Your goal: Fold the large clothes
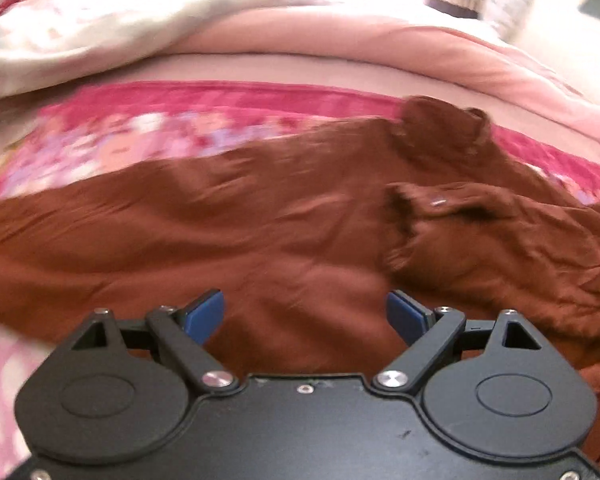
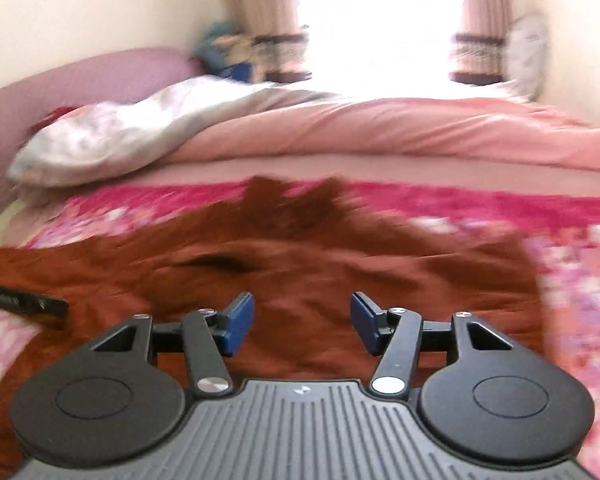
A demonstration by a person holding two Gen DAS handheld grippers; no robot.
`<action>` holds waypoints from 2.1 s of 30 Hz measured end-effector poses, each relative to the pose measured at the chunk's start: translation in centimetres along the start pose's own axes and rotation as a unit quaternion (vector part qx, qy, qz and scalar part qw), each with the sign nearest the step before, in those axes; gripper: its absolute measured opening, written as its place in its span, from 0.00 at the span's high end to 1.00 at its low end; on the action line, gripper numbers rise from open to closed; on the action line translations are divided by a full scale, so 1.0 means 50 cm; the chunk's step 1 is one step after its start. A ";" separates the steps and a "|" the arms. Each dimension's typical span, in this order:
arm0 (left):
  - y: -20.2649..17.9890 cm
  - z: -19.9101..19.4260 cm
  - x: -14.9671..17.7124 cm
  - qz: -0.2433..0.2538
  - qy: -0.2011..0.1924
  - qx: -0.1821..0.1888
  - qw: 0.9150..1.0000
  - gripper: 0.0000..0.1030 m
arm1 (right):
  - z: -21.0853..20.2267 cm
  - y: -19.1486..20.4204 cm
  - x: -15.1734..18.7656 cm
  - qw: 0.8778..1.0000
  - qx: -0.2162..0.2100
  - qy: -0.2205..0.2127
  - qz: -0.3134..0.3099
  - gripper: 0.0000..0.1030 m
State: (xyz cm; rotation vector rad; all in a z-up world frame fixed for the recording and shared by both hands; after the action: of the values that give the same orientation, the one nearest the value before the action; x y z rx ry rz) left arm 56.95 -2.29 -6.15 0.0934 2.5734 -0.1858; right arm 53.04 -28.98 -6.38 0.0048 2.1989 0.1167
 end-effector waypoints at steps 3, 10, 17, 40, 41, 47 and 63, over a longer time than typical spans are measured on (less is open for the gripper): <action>-0.056 0.052 -0.039 0.011 0.026 0.029 0.999 0.13 | -0.018 -0.100 0.017 0.998 0.049 -0.001 0.042 0.60; -0.122 0.167 -0.048 0.009 0.082 0.068 0.994 0.19 | -0.008 -0.204 0.079 0.994 0.076 0.027 0.074 0.75; -0.137 0.148 -0.047 0.028 0.074 0.099 0.992 0.89 | 0.038 -0.242 0.104 0.992 0.071 0.043 0.095 0.79; -0.020 0.011 -0.046 0.027 -0.057 0.045 0.997 0.64 | 0.054 -0.224 0.090 0.993 0.056 0.061 0.088 0.84; -0.020 0.016 -0.047 0.032 -0.057 0.044 0.997 0.64 | 0.052 -0.222 0.099 0.992 0.048 0.070 0.090 0.84; -0.007 0.162 -0.001 0.025 0.039 0.000 0.999 0.97 | 0.082 -0.215 0.145 0.990 0.060 0.099 0.079 0.84; 0.527 -0.082 0.029 -0.193 -0.146 -0.129 0.962 0.00 | 0.050 -0.192 0.134 0.993 0.057 0.077 0.073 0.83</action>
State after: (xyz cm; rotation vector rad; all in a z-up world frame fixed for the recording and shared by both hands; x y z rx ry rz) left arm 56.35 24.41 -6.47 -0.5005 2.2721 -0.0023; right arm 51.46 -38.03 -14.08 0.2277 2.3560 0.0740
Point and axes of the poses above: each gripper's, at about its wrist camera, not at the fingertips, and z roughly the way its jaws point, y to its left, x to its underside, the point moved 9 cm from there along z, roughly the way its jaws point, and after that the axes turned 6 degrees about y, right-handed, at the moved point
